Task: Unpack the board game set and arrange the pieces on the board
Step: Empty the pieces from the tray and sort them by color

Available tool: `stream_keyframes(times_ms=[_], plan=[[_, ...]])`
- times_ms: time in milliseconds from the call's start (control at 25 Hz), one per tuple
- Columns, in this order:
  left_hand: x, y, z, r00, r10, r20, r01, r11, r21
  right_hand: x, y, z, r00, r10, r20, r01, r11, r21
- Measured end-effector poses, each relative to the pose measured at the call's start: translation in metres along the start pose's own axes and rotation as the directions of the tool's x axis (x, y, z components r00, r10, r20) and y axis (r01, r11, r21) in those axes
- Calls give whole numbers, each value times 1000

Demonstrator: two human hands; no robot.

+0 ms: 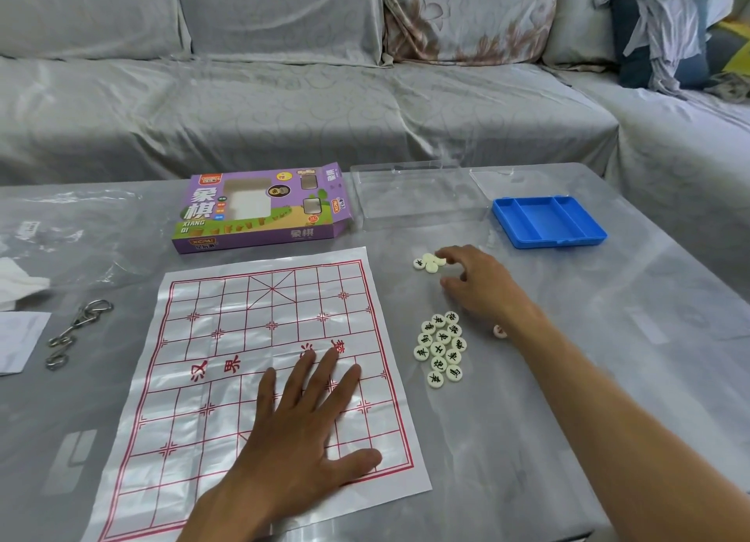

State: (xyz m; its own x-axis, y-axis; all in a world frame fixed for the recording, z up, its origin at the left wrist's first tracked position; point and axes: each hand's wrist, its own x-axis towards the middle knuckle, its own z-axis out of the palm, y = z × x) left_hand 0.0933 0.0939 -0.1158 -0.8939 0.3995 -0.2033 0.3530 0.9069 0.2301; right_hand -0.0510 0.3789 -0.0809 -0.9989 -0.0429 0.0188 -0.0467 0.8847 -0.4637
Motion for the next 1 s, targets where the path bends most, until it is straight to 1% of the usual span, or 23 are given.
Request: stream_keyframes(times_ms=[80, 120, 160, 240, 320, 400, 480, 560, 680, 760, 840, 880, 920, 960, 1000], plan=[[0, -1, 3, 999, 12, -37, -13, 1000, -13, 4, -2, 15, 993, -103, 63, 113, 975, -193], [0, -3, 6, 998, 11, -57, -13, 1000, -25, 4, -2, 20, 991, -122, 60, 133, 957, -257], [1, -4, 6, 998, 14, -69, -16, 999, -29, 4, -1, 22, 992, -121, 31, 125, 953, -277], [2, -4, 10, 995, 16, -94, -18, 1000, -19, 4, 1, 19, 997, -68, -27, 60, 974, -219], [2, -4, 10, 991, 25, -131, -29, 999, -27, 5, 3, 14, 1000, 10, -24, -14, 988, -152], [2, -5, 12, 991, 26, -128, -30, 999, -33, 6, 6, 10, 998, 50, -39, -54, 994, -100], [2, -6, 15, 987, 32, -156, -32, 999, 3, 4, 9, 6, 994, 88, -59, -90, 995, -41], [2, -6, 15, 985, 30, -170, -30, 1000, 3, 2, 11, 2, 992, 112, -54, -112, 994, 13], [2, -7, 16, 986, 32, -163, -39, 999, -36, 1, 10, 1, 993, 112, -46, -111, 993, 35], [2, -6, 15, 983, 36, -181, -41, 999, -25, -1, 8, 0, 996, 80, -36, -80, 997, 21], [2, -7, 15, 985, 28, -173, -31, 999, -15, -3, 7, -1, 997, 35, 64, -36, 999, 17], [2, -6, 13, 985, 26, -168, -30, 999, -23, -4, 6, -2, 991, 17, 132, -23, 999, 46], [1, -7, 15, 988, 23, -156, -28, 999, -29, -5, 4, -2, 985, 2, 172, -18, 996, 92], [1, -6, 13, 990, 24, -138, -27, 999, -24, -5, 2, 0, 987, -5, 158, -18, 990, 141], [1, -6, 13, 993, 23, -119, -25, 1000, -16, -4, 1, 2, 996, -7, 88, -8, 986, 168]])
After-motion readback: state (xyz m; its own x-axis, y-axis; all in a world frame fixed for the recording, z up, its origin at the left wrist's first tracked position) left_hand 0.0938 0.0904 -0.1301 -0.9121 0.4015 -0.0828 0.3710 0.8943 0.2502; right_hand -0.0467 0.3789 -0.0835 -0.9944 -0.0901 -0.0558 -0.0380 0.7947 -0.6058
